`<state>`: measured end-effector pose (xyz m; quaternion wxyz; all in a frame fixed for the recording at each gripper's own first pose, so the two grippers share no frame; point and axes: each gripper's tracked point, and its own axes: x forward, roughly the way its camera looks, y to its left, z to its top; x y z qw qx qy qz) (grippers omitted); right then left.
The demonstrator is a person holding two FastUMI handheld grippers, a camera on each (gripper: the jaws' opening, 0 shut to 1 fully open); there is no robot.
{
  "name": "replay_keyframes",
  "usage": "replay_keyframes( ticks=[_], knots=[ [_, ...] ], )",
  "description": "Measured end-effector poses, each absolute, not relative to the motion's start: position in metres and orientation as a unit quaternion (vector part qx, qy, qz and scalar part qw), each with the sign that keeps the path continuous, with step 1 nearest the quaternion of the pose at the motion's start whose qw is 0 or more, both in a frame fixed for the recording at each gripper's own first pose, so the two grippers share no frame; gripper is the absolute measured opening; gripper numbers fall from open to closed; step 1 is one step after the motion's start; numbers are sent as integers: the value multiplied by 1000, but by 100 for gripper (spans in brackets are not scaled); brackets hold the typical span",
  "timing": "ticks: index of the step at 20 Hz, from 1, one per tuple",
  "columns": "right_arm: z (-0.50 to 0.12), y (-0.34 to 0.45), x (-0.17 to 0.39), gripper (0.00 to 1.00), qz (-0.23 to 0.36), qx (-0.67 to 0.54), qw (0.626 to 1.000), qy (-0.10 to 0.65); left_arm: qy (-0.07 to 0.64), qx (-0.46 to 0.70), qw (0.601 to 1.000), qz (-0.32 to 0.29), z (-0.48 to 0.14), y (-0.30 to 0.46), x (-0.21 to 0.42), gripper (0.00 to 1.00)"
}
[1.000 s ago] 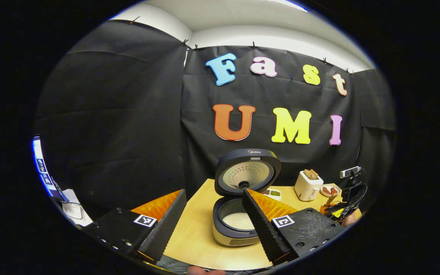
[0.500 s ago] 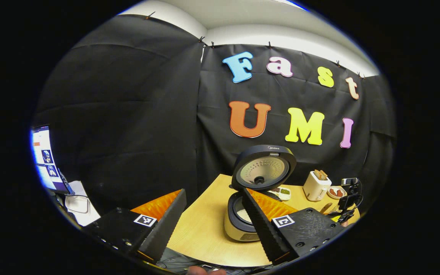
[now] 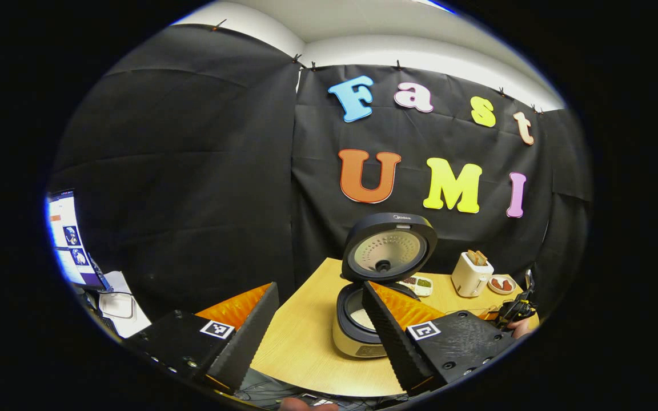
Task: Close the left gripper, press the button to open the rice cooker; take a wooden spoon from the chopstick holder with the right hand, scoop a spoonful of rice and pour it into the rice cooker, then put the wooden spoon back into the chopstick holder.
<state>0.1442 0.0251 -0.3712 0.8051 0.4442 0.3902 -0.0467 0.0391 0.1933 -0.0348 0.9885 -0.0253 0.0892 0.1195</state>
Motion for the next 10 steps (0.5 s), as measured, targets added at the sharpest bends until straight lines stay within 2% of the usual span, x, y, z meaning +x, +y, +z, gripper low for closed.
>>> replay_keyframes(
  ticks=[4, 10],
  knots=[
    [-360, 5, 140, 13, -45, 539, 761, 360, 83, -41, 990, 105, -27, 175, 44, 95],
    [-300, -25, 138, 12, -35, 556, 769, 313, 78, -42, 993, 80, -29, 150, 50, 95]
  ],
)
